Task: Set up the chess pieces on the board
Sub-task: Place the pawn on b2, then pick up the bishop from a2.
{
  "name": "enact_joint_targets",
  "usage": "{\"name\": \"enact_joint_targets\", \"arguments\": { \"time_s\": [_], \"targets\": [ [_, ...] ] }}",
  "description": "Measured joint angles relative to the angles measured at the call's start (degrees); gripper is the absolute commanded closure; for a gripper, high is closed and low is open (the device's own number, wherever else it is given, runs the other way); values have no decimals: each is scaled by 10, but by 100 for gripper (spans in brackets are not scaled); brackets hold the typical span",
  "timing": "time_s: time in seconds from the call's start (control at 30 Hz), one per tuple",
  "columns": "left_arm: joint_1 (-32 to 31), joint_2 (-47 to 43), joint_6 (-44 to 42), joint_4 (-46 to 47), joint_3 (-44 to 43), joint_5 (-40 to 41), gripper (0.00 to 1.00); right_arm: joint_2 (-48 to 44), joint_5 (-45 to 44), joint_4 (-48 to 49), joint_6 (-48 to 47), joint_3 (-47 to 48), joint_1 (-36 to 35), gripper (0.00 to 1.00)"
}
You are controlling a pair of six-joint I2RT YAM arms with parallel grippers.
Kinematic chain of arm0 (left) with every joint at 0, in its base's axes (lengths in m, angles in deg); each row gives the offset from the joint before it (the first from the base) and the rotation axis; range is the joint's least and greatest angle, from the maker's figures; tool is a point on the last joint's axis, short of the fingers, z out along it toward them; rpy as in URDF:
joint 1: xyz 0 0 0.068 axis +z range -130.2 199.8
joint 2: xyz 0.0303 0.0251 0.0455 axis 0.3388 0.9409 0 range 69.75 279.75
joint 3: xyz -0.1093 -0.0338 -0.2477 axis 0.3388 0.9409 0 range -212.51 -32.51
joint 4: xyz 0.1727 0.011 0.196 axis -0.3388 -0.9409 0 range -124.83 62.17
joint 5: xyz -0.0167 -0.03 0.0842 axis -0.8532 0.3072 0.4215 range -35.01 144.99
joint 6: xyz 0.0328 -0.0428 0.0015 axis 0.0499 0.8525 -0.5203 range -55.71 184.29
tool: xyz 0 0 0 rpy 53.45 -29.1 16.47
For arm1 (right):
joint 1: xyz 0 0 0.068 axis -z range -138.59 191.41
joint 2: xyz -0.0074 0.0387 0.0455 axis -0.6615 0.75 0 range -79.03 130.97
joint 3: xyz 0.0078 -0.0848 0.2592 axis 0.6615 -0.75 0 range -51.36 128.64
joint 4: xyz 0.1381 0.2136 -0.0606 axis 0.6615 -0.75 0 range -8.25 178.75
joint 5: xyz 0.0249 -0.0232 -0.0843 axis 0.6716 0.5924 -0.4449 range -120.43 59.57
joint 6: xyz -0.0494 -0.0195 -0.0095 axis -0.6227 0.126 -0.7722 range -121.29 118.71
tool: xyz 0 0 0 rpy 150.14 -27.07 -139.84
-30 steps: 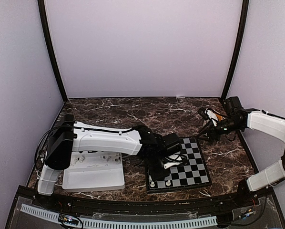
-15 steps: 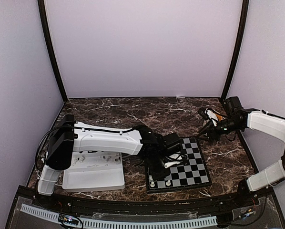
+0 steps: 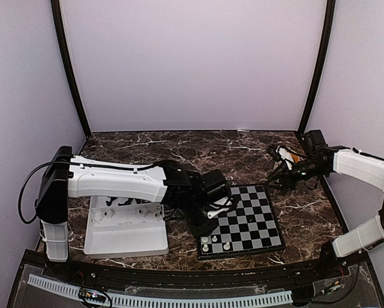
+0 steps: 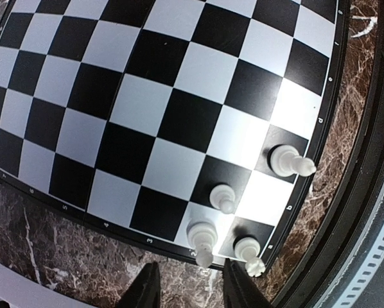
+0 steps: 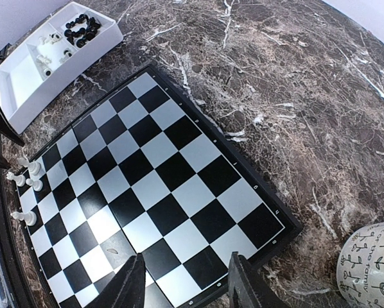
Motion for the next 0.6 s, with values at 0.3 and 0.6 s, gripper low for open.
{"name": "enact_joint_targets", "arguments": {
  "time_s": [0.3,0.6],
  "targets": [
    [16,-11,21,22,41,-25,68,0,1,0,0,0,0,55],
    [23,-10,21,40,42,-50,76,0,1,0,0,0,0,55]
  ]
}}
